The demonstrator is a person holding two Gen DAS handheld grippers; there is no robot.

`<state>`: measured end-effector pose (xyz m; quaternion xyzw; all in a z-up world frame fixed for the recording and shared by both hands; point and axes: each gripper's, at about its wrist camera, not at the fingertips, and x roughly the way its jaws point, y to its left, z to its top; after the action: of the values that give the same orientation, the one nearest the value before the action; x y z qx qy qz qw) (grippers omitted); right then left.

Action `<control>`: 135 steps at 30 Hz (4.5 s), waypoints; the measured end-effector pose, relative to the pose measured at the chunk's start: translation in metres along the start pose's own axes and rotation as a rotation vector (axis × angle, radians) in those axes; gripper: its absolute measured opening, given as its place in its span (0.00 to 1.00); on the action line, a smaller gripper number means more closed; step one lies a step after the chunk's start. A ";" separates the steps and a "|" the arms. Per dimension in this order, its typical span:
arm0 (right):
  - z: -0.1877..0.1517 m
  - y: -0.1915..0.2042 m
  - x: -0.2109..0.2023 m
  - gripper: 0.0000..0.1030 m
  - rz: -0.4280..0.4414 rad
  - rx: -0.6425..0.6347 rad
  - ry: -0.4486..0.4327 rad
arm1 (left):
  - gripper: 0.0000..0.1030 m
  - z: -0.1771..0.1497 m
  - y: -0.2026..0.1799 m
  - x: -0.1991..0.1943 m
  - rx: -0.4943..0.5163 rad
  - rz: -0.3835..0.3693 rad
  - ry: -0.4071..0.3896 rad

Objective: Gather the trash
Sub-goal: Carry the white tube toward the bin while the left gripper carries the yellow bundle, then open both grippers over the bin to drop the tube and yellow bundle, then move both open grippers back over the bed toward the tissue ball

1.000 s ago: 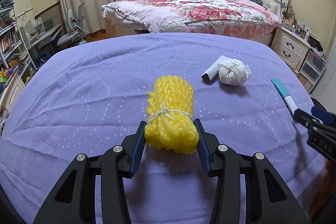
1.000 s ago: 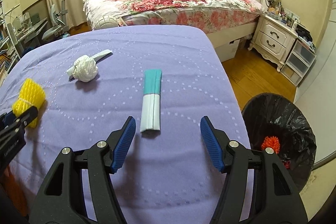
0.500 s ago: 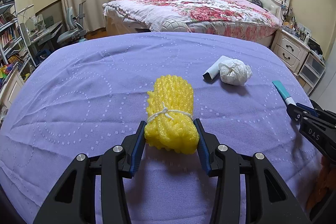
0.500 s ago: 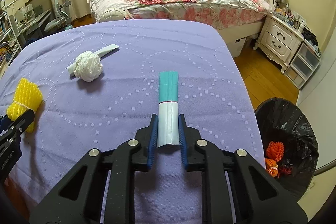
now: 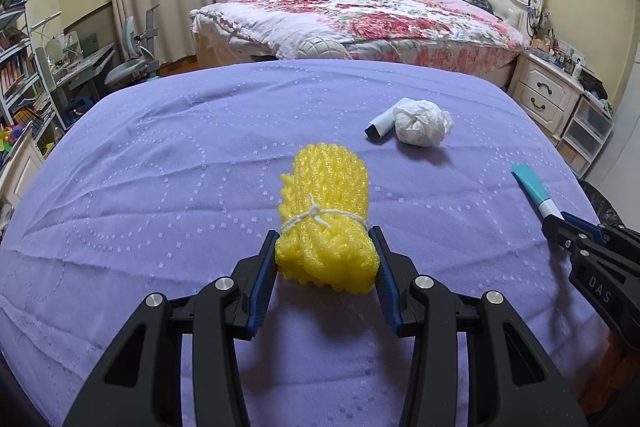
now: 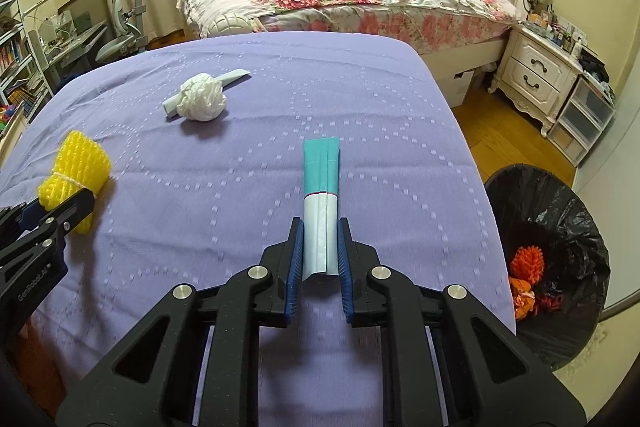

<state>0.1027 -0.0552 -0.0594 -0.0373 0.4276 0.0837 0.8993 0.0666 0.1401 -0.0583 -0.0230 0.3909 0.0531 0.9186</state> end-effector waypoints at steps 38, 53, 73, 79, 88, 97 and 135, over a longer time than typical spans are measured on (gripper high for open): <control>-0.053 -0.102 -0.066 0.16 -0.136 0.166 -0.096 | 0.43 -0.014 -0.127 -0.028 0.183 -0.167 -0.039; -0.060 -0.183 -0.076 0.16 -0.251 0.303 -0.120 | 0.43 0.006 -0.206 -0.023 0.263 -0.238 -0.072; -0.054 -0.235 -0.069 0.16 -0.305 0.402 -0.140 | 0.43 0.020 -0.279 -0.008 0.329 -0.237 -0.082; -0.058 -0.246 -0.064 0.16 -0.316 0.429 -0.131 | 0.43 0.020 -0.293 -0.002 0.352 -0.234 -0.083; -0.060 -0.254 -0.056 0.18 -0.322 0.454 -0.121 | 0.47 0.021 -0.306 0.005 0.367 -0.228 -0.075; -0.064 -0.256 -0.051 0.39 -0.340 0.465 -0.113 | 0.71 0.021 -0.303 0.010 0.354 -0.214 -0.064; -0.015 -0.087 -0.030 0.59 -0.089 0.189 -0.094 | 0.73 0.017 -0.056 0.002 0.098 0.112 -0.050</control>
<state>0.0886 -0.1462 -0.0459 0.0326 0.3887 0.0046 0.9208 0.0868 0.0859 -0.0476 0.0454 0.3706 0.0858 0.9237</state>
